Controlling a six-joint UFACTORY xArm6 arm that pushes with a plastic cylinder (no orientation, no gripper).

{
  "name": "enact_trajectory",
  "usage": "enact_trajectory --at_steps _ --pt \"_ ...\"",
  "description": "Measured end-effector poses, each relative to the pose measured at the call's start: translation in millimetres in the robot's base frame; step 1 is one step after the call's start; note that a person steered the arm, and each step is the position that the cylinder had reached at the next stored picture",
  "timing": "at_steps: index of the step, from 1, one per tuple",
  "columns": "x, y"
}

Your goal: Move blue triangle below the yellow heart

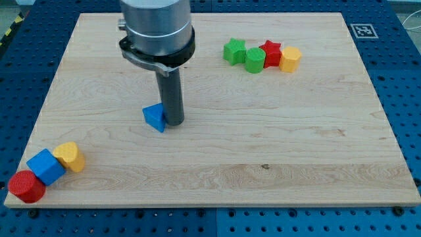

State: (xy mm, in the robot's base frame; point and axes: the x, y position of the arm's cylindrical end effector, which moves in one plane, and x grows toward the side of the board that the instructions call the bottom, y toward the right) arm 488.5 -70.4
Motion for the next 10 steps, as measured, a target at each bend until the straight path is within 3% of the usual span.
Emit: enact_trajectory --at_steps 1,3,5,10 --pt "-0.1 -0.9" --pt "-40.1 15.1" --pt "-38.6 -9.9" --pt "53.4 -57.5"
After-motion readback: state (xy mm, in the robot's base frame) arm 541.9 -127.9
